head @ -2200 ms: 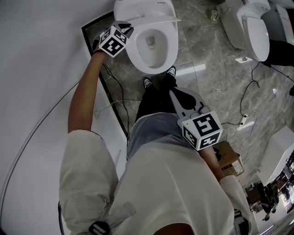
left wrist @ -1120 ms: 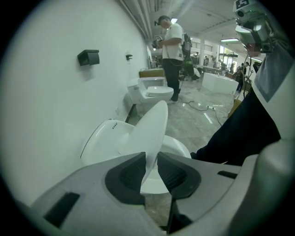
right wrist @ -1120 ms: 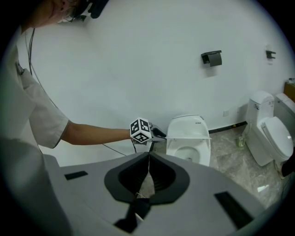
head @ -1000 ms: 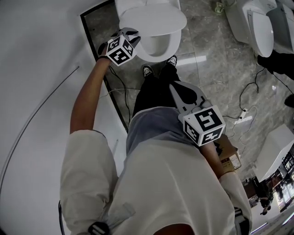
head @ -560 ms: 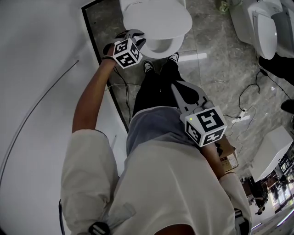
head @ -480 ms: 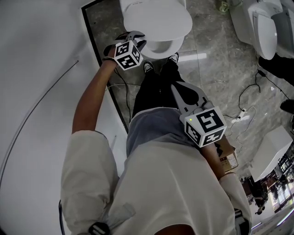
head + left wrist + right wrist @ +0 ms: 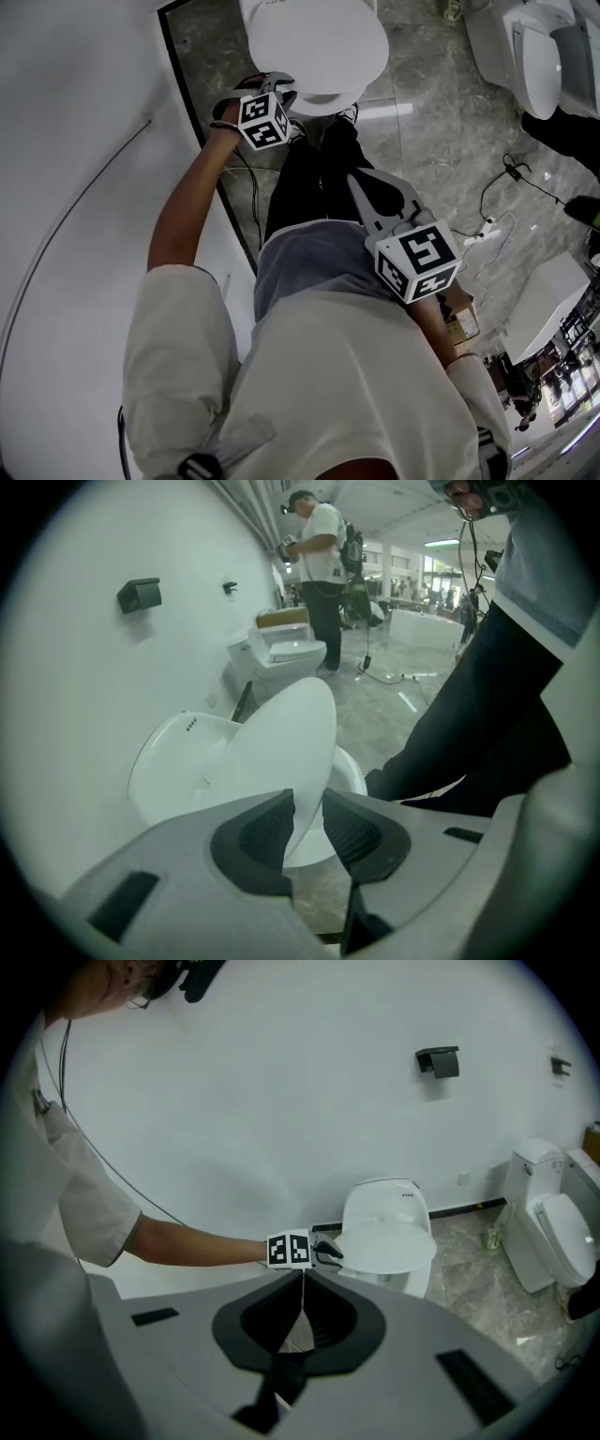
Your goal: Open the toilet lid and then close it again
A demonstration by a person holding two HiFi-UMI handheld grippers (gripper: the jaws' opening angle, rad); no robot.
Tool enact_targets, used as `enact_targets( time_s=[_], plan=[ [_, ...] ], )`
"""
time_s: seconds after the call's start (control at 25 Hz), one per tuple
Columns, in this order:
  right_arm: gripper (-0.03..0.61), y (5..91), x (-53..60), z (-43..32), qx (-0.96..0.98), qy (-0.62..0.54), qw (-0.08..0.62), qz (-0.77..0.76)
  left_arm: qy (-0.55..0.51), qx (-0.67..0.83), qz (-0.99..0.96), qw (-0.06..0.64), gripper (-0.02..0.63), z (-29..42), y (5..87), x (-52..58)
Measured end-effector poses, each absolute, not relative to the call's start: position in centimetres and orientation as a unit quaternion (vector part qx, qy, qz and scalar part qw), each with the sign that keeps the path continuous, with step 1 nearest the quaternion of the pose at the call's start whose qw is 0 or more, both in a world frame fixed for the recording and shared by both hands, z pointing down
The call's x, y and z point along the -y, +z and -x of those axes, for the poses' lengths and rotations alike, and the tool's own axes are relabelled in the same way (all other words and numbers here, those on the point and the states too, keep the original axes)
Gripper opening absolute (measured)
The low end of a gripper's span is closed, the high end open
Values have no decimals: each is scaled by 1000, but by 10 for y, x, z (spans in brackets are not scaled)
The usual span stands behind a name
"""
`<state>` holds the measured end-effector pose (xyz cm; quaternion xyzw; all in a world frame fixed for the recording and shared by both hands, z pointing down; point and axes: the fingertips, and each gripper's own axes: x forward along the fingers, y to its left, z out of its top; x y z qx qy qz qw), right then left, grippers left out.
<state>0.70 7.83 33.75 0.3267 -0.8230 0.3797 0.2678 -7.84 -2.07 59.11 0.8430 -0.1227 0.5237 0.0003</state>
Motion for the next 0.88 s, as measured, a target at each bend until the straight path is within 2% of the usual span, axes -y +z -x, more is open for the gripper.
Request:
enact_targets(
  time_s=[0.88],
  plan=[
    [11, 369, -103, -8, 806, 399, 310, -308, 568, 86, -818, 0, 97, 71, 670, -33]
  ],
)
